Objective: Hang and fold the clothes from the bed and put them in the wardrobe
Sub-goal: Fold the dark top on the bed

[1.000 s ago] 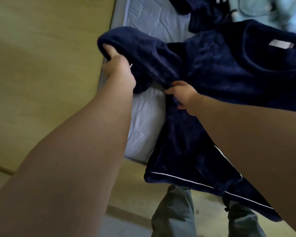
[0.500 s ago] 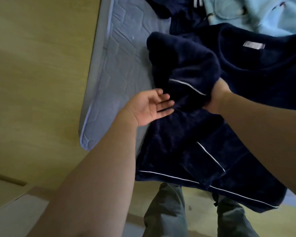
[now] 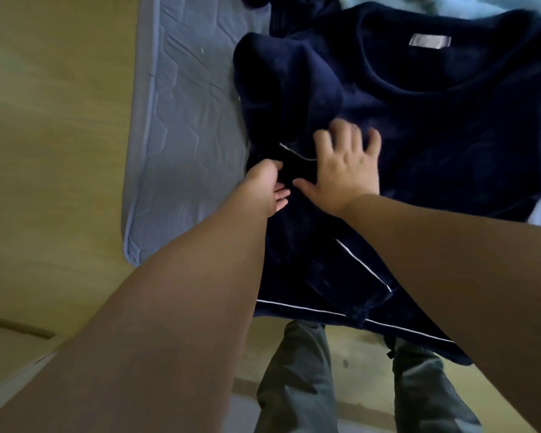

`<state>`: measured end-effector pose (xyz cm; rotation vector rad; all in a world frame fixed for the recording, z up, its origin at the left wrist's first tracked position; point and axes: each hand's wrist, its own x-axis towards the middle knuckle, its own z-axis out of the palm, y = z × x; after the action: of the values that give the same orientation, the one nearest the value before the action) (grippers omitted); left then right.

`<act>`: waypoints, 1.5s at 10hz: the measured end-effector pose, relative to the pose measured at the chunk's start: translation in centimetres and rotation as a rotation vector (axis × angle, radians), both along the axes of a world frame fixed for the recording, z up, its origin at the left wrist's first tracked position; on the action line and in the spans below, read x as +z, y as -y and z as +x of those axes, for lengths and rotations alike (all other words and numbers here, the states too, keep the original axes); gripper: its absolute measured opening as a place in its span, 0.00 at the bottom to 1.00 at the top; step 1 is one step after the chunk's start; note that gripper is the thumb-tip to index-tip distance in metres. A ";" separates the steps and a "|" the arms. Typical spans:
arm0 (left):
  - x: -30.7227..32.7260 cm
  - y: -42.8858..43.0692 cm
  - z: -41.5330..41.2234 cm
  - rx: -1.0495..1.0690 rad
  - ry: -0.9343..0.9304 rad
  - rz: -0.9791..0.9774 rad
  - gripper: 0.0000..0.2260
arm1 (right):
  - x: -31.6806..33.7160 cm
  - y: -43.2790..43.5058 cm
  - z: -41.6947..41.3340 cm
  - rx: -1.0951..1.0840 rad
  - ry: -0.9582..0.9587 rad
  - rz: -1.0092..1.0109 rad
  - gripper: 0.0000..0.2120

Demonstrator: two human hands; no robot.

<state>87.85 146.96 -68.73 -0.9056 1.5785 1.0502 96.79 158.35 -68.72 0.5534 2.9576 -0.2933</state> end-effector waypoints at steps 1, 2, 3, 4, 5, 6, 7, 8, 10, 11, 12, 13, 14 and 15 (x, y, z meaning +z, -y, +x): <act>-0.3 0.1 -0.2 -0.056 -0.024 -0.012 0.10 | -0.6 1.4 0.8 0.073 0.022 0.076 0.42; -0.5 -0.1 -0.3 -0.225 -0.189 -0.052 0.21 | -1.0 1.5 1.6 -0.126 0.127 0.016 0.50; -0.4 -0.4 -0.3 -0.265 -0.352 0.053 0.09 | -1.1 1.1 2.5 -0.159 0.144 0.004 0.51; -0.7 -0.7 -0.7 -0.324 -0.249 0.138 0.15 | -0.6 0.7 3.5 -0.023 0.027 -0.032 0.47; -0.3 -1.1 -0.6 -0.275 -0.123 0.310 0.14 | -0.5 0.8 3.9 0.023 0.027 -0.080 0.49; 0.6 -2.0 -0.3 -0.164 -0.065 0.462 0.12 | 0.0 0.9 3.6 -0.195 0.023 -0.244 0.49; 0.6 -2.5 -1.5 0.002 -0.094 0.408 0.18 | 1.1 0.4 3.4 -0.362 -0.052 -0.571 0.24; -0.4 -2.3 -1.9 -0.052 -0.164 0.122 0.12 | 2.5 -0.6 3.6 -0.722 -0.112 -0.836 0.09; -1.3 -3.1 -2.1 -0.104 -0.265 -0.032 0.08 | 4.2 -7.7 6.0 -1.816 -0.684 -1.393 0.11; -1.1 -3.8 -2.6 0.234 -0.256 0.089 0.11 | 4.0 -9.6 9.8 -1.601 0.021 -0.838 0.18; -0.9 -4.0 -2.8 0.432 -0.272 0.156 0.15 | 1.6 -11.1 14.6 -1.882 -0.195 -1.015 0.21; -1.0 -4.2 -3.1 0.406 -0.269 0.196 0.15 | 1.0 -11.0 17.2 -1.844 -0.052 -0.778 0.23; -1.2 -4.3 -3.2 0.362 -0.245 0.159 0.15 | 1.2 -10.1 18.2 -1.839 -0.007 -0.790 0.22; -1.4 -4.2 -3.3 0.332 -0.224 0.124 0.15 | 0.8 -9.6 18.6 -1.810 0.060 -0.864 0.23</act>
<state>84.54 151.19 -70.15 -1.0146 1.5539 1.5116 115.38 167.98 -67.96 2.5050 1.0641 -1.3620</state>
